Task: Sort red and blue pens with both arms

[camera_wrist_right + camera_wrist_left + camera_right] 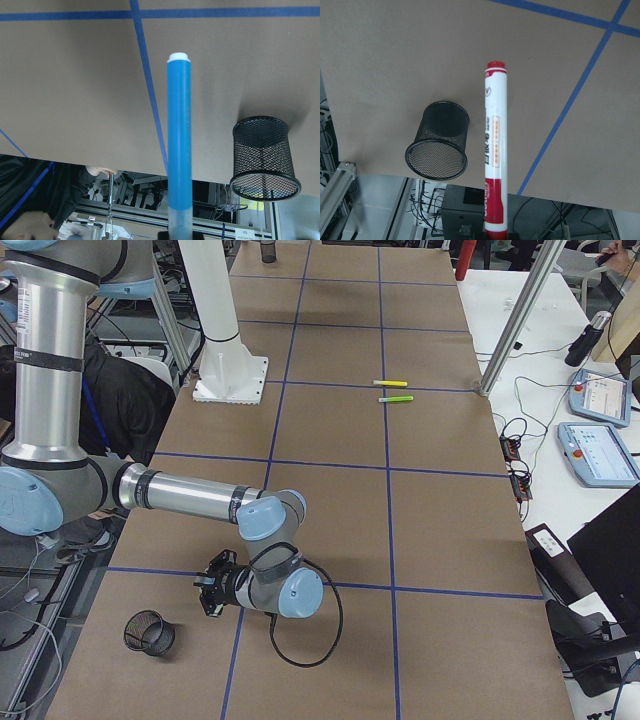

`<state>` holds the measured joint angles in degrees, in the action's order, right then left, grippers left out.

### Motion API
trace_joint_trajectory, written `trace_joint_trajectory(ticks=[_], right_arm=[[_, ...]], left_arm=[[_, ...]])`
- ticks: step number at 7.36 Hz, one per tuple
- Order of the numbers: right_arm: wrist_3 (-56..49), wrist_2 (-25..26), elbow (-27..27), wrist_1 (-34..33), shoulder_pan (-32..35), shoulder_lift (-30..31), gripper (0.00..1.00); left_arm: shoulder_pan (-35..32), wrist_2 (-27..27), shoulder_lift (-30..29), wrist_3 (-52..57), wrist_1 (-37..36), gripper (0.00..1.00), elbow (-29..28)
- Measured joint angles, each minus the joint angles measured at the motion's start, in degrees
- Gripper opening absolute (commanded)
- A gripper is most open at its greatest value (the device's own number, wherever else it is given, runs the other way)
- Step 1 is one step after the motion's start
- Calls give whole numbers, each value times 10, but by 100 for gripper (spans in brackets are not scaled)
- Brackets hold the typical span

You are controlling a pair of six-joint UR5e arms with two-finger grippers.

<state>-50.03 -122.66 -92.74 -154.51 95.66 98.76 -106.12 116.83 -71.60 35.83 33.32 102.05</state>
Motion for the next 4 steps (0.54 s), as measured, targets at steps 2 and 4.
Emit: trace_joint_trajectory(ticks=[2,4], right_arm=[[-4,1,0,2,1,1,0],[-8,1,0,3,2,2,0]], left_arm=[[-37,-42,27,6,-2,0,-4],[-69,-75,38,16,-3,0,-15]])
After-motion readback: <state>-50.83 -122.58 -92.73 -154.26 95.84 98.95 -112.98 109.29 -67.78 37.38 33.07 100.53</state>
